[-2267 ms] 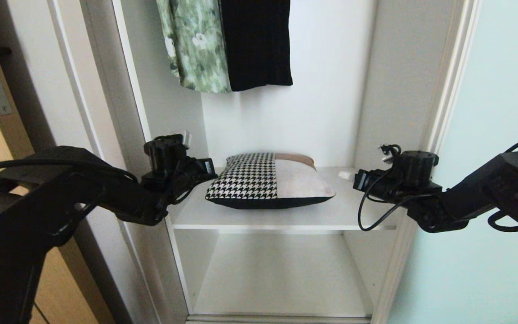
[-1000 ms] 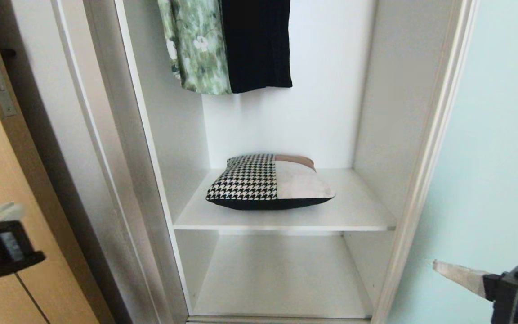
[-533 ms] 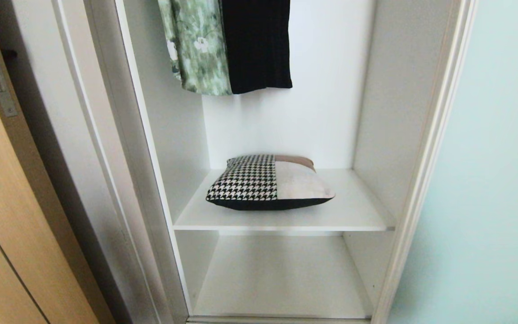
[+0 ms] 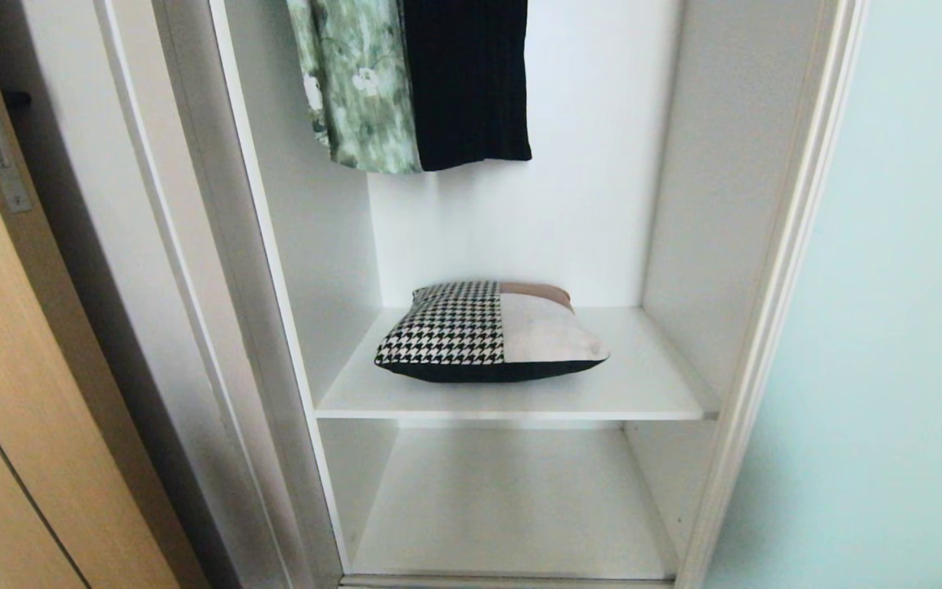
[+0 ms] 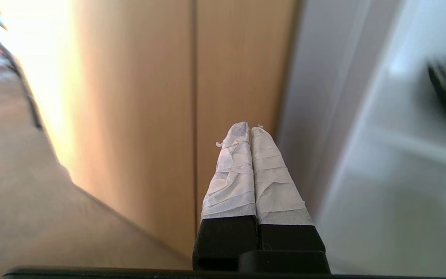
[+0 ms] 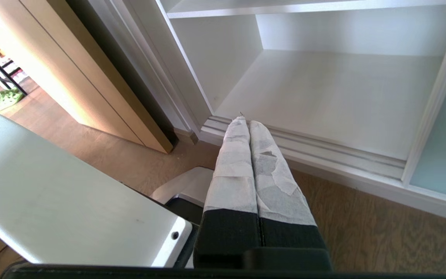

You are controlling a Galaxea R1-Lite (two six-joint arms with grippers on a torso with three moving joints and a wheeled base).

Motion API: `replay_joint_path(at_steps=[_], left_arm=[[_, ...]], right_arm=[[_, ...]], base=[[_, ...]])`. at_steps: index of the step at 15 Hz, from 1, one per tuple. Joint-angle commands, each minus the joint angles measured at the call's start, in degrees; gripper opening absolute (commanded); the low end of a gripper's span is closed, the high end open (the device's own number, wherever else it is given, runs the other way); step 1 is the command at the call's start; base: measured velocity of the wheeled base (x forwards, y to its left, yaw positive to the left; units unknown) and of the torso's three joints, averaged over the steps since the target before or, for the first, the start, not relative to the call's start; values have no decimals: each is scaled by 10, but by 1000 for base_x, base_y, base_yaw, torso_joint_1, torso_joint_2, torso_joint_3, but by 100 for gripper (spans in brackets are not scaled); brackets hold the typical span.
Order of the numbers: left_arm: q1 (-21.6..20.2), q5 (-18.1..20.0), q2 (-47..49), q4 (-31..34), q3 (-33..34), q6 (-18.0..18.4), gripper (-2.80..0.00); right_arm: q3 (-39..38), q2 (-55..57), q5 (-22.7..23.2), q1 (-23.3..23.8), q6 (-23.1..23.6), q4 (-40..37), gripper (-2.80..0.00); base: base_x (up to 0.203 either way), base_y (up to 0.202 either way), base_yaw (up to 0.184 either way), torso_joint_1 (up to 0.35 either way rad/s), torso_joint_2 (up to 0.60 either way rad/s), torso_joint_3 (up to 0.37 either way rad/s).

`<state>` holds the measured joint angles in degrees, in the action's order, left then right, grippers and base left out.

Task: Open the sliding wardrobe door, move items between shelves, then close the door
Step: Close the door

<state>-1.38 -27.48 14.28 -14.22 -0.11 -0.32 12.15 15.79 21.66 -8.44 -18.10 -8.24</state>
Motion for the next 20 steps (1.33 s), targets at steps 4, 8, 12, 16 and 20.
replay_joint_path(at_steps=[4,8,12,16,20], left_arm=[[2,272,-139,155,-5,30,-280],[2,275,-142,146,2,22,-280],[2,275,-143,146,2,20,-280],[2,275,-142,146,2,20,-280],[2,275,-143,146,2,19,-280]], right_arm=[[-65,0,-1,0,0,64,-280],[-85,0,-1,0,2,67,-280],[-85,0,-4,0,3,67,-280],[-86,1,-78,0,5,68,-280],[-98,-17,-57,93,39,111,-280]], base=[[0,0,0,0,0,0],[0,0,0,0,0,0],[0,0,0,0,0,0],[0,0,0,0,0,0],[0,0,0,0,0,0]])
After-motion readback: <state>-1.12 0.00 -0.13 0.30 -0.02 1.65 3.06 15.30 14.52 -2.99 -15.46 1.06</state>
